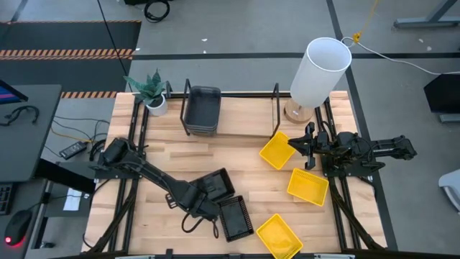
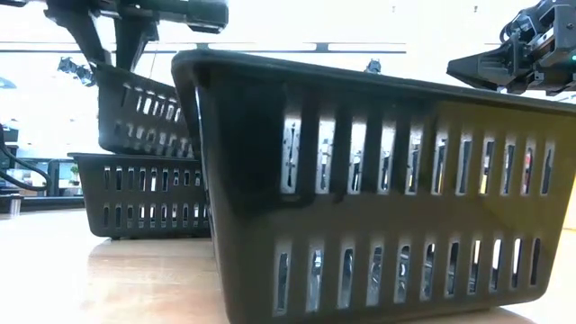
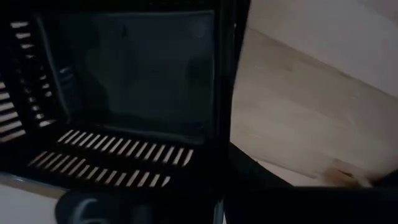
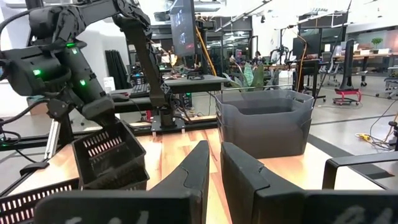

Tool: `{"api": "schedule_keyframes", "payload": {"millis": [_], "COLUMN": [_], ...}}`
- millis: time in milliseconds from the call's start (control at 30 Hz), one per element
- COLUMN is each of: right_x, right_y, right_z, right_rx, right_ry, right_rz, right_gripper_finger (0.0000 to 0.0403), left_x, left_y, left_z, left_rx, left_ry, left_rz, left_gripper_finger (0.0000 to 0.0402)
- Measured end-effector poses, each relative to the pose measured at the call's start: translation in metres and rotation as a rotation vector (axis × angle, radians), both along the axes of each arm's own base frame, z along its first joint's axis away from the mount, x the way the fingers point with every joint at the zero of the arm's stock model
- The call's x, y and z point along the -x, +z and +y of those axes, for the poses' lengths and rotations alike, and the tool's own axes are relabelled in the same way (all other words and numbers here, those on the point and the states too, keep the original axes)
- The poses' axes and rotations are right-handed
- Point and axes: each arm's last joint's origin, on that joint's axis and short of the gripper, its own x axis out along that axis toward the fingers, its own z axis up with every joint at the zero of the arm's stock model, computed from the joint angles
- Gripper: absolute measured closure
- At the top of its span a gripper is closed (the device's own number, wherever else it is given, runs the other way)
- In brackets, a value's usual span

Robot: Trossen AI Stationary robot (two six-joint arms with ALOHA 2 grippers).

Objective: Stack baskets on shelf by color
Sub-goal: Stack the top right black basket on the top left black basket, then stack the bottom black basket on the top black baskets

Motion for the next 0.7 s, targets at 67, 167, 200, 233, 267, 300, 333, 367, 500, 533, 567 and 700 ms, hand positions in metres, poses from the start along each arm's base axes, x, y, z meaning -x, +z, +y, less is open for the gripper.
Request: {"api": "schedule_keyframes", "payload": {"millis": [67, 167, 200, 233, 267, 300, 333, 367, 500, 533, 567, 700], "right_x": [0.0000, 0.0000, 0.0000, 0.0000, 0.0000, 0.0000, 0.0000, 0.0000, 0.0000, 0.0000, 0.0000, 0.0000], "right_y": [0.0000, 0.0000, 0.0000, 0.0000, 0.0000, 0.0000, 0.0000, 0.0000, 0.0000, 0.0000, 0.0000, 0.0000], "right_z": [0.0000, 0.0000, 0.0000, 0.0000, 0.0000, 0.0000, 0.0000, 0.0000, 0.0000, 0.0000, 0.0000, 0.0000], "right_rx": [0.000, 0.000, 0.000, 0.000, 0.000, 0.000, 0.000, 0.000, 0.000, 0.000, 0.000, 0.000], "right_ry": [0.000, 0.000, 0.000, 0.001, 0.000, 0.000, 0.000, 0.000, 0.000, 0.000, 0.001, 0.001], "right_rz": [0.000, 0.000, 0.000, 0.000, 0.000, 0.000, 0.000, 0.000, 0.000, 0.000, 0.000, 0.000], "right_gripper_finger": [0.0357, 0.0357, 0.0357, 0.0357, 0.0357, 0.0357, 0.0357, 0.0357, 0.0357, 0.0357, 0.0357, 0.0357], "left_x": [0.0001, -0.0007, -0.0009, -0.0010, -0.0015, -0.0022, -0.0029, -0.0036, -0.0038, -0.0031, -0.0030, -0.0051], "left_y": [-0.0012, -0.0013, -0.0014, -0.0014, -0.0014, -0.0014, -0.0014, -0.0013, -0.0011, -0.0010, -0.0010, 0.0086], "left_z": [-0.0012, -0.0029, -0.0030, -0.0031, -0.0021, -0.0010, 0.0003, 0.0018, 0.0061, 0.0065, 0.0066, 0.0049], "left_rx": [0.001, 0.007, 0.009, 0.009, 0.009, 0.010, 0.009, 0.008, -0.002, -0.007, -0.007, 0.004], "left_ry": [-0.017, -0.027, -0.024, -0.019, -0.005, 0.009, 0.025, 0.039, 0.078, 0.082, 0.088, 0.098], "left_rz": [-0.003, -0.015, -0.018, -0.021, -0.025, -0.029, -0.034, -0.037, -0.029, -0.024, -0.025, -0.046], "left_gripper_finger": [0.0395, 0.0394, 0.0391, 0.0384, 0.0375, 0.0365, 0.0353, 0.0341, 0.0291, 0.0279, 0.0267, 0.0232]}}
